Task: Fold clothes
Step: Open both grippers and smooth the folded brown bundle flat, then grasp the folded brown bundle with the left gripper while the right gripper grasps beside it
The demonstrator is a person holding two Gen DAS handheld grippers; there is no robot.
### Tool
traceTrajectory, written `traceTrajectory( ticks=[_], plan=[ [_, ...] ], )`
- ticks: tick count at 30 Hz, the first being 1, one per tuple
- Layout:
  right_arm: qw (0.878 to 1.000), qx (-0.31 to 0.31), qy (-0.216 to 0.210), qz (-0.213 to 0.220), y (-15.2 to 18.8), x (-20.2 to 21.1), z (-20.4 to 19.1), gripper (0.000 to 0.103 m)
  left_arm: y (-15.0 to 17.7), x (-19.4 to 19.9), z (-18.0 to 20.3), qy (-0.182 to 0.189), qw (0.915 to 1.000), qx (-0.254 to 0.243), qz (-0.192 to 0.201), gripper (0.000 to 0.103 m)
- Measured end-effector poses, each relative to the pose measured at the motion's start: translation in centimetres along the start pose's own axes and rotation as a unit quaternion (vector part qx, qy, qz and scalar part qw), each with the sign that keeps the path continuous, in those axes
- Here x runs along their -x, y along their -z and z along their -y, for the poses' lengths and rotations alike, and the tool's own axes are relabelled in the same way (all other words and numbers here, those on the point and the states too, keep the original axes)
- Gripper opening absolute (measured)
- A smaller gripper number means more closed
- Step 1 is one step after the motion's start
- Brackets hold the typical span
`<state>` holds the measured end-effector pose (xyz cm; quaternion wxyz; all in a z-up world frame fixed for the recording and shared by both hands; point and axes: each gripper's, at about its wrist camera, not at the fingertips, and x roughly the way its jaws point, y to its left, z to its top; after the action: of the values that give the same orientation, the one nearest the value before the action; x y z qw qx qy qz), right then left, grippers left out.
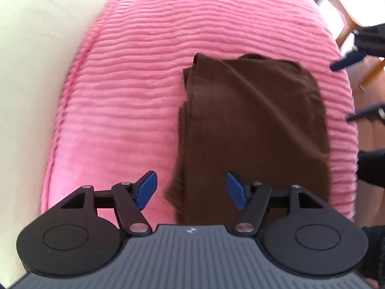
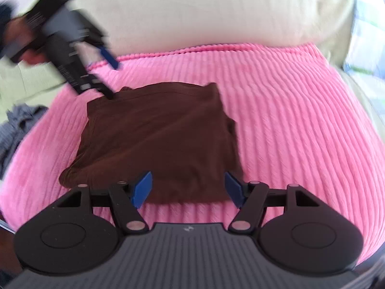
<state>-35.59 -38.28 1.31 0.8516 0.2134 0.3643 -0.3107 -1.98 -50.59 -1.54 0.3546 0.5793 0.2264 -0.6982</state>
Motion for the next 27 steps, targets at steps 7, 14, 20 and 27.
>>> traceTrajectory(
  ticks=[7, 14, 20, 27],
  plan=[
    [0.993, -0.104, 0.033, -0.05, 0.9, -1.7, -4.6, 0.064, -1.9, -7.5, -6.5, 0.216, 0.9745, 0.025, -0.055, 0.069],
    [0.97, -0.22, 0.066, -0.081, 3.5, -1.9, -4.0, 0.065, -2.3, -9.0, -8.4, 0.317, 0.9457, 0.025, -0.069, 0.071],
    [0.948, -0.3, 0.081, -0.065, 4.7, -2.6, -3.0, 0.066, -2.4, -9.2, -7.7, 0.342, 0.9369, 0.009, -0.073, 0.064],
    [0.936, -0.342, 0.075, -0.045, 5.4, -2.9, -3.2, 0.067, -3.0, -10.8, -7.3, 0.368, 0.9259, 0.034, -0.079, 0.059]
  ],
)
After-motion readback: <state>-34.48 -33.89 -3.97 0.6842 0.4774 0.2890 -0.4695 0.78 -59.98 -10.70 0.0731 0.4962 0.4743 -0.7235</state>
